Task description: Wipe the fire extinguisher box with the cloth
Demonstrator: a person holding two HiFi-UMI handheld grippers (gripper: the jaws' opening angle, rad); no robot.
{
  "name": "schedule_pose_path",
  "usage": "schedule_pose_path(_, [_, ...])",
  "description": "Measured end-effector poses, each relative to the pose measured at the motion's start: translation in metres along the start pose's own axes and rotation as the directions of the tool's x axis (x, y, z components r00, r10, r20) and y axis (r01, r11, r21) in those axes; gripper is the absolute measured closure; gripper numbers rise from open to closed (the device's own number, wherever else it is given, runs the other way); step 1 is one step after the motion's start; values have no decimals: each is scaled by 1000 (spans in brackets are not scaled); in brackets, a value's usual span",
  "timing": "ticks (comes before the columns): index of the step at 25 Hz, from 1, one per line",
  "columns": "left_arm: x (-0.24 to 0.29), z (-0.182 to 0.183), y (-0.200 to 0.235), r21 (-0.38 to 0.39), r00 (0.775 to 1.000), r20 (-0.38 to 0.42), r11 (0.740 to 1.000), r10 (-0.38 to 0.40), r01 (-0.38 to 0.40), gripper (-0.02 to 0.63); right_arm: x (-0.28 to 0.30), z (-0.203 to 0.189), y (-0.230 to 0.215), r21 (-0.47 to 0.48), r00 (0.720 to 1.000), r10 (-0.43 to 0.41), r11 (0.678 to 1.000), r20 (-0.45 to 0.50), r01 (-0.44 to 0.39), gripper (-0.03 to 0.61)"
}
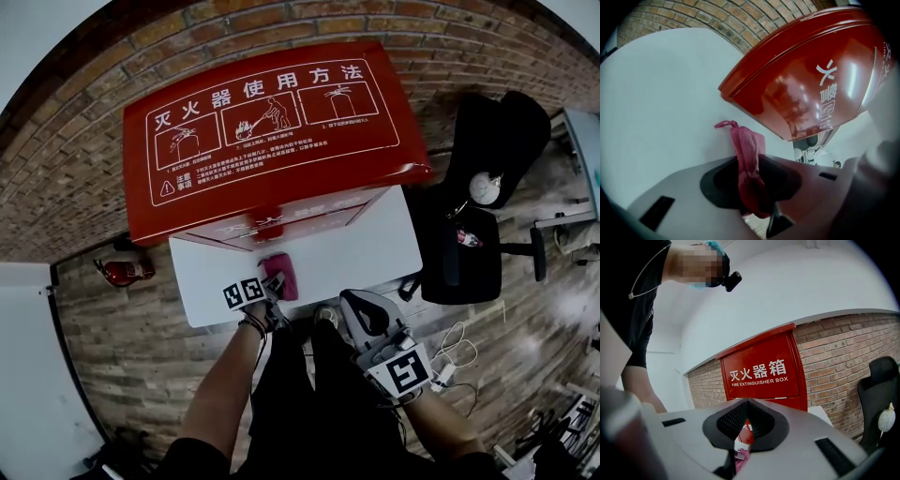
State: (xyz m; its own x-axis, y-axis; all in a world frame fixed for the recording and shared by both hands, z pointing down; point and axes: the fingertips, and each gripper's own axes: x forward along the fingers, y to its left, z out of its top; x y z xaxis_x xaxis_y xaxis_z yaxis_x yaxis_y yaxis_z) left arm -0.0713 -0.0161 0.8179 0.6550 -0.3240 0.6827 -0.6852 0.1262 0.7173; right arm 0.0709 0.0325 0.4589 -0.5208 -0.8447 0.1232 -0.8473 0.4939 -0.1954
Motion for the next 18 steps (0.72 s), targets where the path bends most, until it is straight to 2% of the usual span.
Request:
schedule_pose_path(3, [-6, 3, -6, 22, 1000, 24, 1000, -7, 6, 460, -4, 4, -3, 8, 1000, 14, 1000, 20, -14, 560])
schedule_pose_path(7, [-20, 8, -14, 37, 998, 61, 999, -21, 19, 433, -11, 0, -11, -11, 999, 29, 1000, -15, -29, 560])
schedule_pose_path(11, [-52, 21, -19, 7, 981, 189, 999, -37, 37, 430, -17, 1, -17, -19, 999, 39, 999, -9, -40, 560])
schedule_pose_path(14, [-95, 35, -27, 47, 946, 324, 999, -18, 3, 431, -19, 7, -13, -35, 999, 53, 998, -1, -53, 560])
schedule_pose_path(16, [-129, 44, -43, 133, 911, 412, 991, -32, -25, 431, -21, 14, -7, -41, 998, 60, 997, 12, -60, 560])
schedule_pose_path(18, [-162, 48, -71, 252, 874, 479, 966, -79, -50, 433, -24, 13, 0, -49, 998, 61, 997, 16, -61, 560])
